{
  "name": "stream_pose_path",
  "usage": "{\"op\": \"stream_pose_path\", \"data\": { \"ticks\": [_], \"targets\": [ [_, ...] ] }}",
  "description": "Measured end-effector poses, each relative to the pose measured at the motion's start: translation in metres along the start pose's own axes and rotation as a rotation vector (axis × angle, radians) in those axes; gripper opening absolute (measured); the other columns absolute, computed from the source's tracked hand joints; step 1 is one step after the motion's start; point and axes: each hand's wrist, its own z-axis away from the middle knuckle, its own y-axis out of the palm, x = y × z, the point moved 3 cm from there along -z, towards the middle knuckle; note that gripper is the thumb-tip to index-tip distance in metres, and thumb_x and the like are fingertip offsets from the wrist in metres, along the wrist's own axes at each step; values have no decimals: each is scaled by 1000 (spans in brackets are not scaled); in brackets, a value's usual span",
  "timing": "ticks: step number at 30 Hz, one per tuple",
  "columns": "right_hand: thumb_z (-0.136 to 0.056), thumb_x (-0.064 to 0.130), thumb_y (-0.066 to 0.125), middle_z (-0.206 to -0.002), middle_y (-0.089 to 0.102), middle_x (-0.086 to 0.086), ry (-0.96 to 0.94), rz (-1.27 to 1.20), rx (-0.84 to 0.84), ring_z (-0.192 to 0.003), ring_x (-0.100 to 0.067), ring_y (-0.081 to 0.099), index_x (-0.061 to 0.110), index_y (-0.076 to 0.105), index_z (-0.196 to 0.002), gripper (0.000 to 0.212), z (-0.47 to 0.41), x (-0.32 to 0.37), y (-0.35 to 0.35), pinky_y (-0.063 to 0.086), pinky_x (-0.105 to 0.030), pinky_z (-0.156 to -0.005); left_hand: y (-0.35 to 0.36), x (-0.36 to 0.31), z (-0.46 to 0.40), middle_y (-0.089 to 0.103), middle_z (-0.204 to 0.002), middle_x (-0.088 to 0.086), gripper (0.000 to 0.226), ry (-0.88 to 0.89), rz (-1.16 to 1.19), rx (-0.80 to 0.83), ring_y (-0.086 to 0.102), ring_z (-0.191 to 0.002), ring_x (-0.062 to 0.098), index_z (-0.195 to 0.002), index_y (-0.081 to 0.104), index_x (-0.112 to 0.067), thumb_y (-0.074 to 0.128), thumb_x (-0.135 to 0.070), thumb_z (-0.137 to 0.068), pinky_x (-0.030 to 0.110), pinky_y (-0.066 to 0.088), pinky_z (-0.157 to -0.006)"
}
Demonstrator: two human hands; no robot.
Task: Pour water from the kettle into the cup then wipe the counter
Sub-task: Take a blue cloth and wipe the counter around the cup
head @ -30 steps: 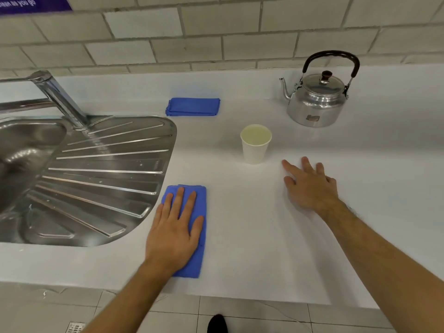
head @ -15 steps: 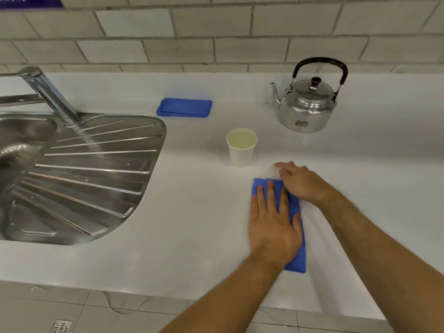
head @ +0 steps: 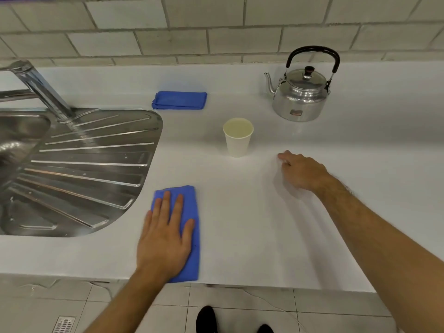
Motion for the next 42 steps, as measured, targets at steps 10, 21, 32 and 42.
{"op": "stream_pose_path", "data": {
  "ticks": [10, 21, 32, 42],
  "targets": [
    [-102, 20, 34, -156, 36, 4, -103, -145, -13, -140, -23, 35, 26, 41, -147, 46, 14, 3, 0, 24, -46, -116, 10, -53, -16, -7, -164, 10, 69, -113, -4, -37, -4, -151, 30, -154, -3, -18, 16, -53, -97, 43, 2, -122],
    [-96, 2, 44, -129, 62, -6, -227, -274, -256, -115, -18, 56, 15, 63, -125, 37, 55, -11, -1, 38, -20, -93, 43, -223, -44, -18, -161, 9, 65, 194, 103, 127, -20, -148, 28, -153, -10, -20, 12, -48, -99, 41, -12, -121],
    [-102, 50, 23, -165, -4, -10, -52, 140, -251, -151, -34, -7, 18, 4, -158, 68, 80, 35, 87, 0, -46, -120, 0, -119, -80, 29, -158, 10, 57, 181, 334, 43, 20, -148, 26, -148, 31, -10, 41, -5, -92, 38, 10, -121],
    [-101, 46, 21, -165, 10, 4, 31, 202, -341, -150, -31, 5, 30, 14, -156, 57, -40, 27, 41, 8, -48, -119, 7, -18, -132, -10, -164, -6, 63, 90, -19, 32, -10, -150, 17, -153, -9, -25, 10, -49, -98, 40, -6, -122]
  ]
}}
